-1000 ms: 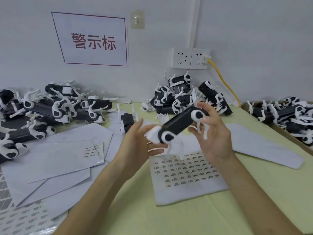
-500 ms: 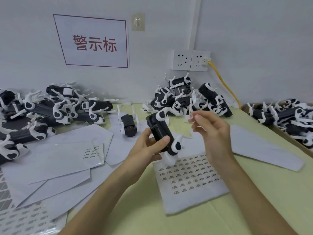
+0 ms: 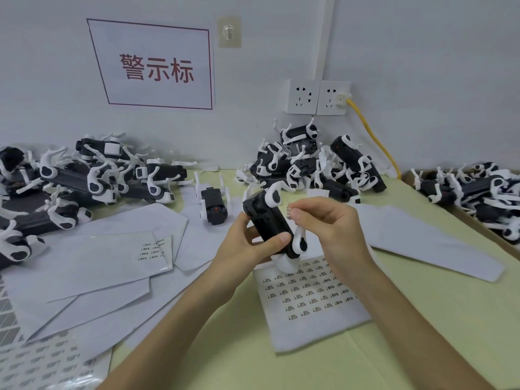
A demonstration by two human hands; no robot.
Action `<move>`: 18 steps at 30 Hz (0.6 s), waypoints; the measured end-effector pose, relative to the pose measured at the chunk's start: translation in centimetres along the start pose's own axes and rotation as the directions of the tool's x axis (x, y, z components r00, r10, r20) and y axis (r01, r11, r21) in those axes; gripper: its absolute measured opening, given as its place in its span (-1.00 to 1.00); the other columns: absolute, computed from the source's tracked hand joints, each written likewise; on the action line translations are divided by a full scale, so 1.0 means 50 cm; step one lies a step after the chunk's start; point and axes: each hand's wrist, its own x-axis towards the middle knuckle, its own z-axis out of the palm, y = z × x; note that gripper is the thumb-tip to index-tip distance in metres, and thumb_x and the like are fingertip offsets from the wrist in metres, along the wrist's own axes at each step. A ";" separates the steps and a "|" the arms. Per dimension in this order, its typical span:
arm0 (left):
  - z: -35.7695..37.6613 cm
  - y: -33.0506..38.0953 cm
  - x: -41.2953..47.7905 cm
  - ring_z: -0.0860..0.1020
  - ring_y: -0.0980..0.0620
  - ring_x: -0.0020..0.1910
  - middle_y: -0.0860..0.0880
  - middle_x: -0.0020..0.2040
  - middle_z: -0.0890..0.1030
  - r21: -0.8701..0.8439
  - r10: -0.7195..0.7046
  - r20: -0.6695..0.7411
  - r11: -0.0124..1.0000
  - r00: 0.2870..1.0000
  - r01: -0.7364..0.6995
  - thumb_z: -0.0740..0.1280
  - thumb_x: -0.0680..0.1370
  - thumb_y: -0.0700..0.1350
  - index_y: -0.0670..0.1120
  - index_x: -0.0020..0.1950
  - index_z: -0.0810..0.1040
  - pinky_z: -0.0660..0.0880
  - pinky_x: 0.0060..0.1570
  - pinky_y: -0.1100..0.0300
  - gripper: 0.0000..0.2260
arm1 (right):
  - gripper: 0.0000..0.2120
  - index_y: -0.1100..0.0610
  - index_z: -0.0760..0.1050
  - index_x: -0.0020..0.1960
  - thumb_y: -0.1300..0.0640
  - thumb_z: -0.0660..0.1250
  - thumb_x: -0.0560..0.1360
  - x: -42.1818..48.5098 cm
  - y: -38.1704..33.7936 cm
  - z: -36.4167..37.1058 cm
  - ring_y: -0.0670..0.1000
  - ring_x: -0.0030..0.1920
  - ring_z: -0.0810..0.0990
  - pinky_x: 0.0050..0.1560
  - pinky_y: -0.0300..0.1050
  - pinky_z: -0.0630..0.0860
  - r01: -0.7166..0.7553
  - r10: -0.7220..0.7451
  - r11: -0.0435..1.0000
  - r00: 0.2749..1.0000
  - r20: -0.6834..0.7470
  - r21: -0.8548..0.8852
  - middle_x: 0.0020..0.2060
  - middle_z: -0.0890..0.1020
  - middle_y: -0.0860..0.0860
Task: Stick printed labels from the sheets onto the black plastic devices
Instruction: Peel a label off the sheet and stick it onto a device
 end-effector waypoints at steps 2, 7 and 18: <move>-0.001 -0.001 0.000 0.71 -0.07 0.09 -0.11 0.18 0.69 -0.003 -0.001 0.008 1.000 1.000 0.001 0.58 0.45 -0.06 -0.01 0.37 0.48 0.63 0.15 -0.01 -0.46 | -0.75 0.03 0.72 0.02 0.33 0.50 0.45 -0.001 -0.004 0.003 -0.06 -0.12 0.71 -0.04 -0.30 0.57 -0.015 0.015 1.000 1.000 -0.012 0.008 -0.19 0.75 0.05; 0.001 -0.002 0.000 0.72 -0.03 0.06 -0.06 0.15 0.70 0.005 0.015 0.003 1.000 1.000 -0.015 0.59 0.36 0.02 0.03 0.35 0.49 0.65 0.04 0.12 -0.41 | -0.43 0.05 0.47 0.42 0.34 0.48 0.47 -0.001 -0.003 0.002 -0.04 -0.13 0.68 0.05 -0.25 0.56 -0.018 0.018 1.000 1.000 -0.014 -0.011 -0.21 0.73 0.04; 0.005 -0.010 -0.001 0.72 0.10 -0.04 0.20 0.00 0.71 0.072 0.070 -0.011 0.995 0.998 -0.069 0.55 0.48 -0.12 0.13 0.28 0.48 0.60 -0.15 0.32 -0.55 | -0.46 0.06 0.41 0.43 0.34 0.45 0.52 -0.006 -0.002 0.009 0.08 -0.11 0.66 0.28 0.19 0.50 0.186 -0.186 0.951 0.982 0.024 -0.248 -0.24 0.69 0.05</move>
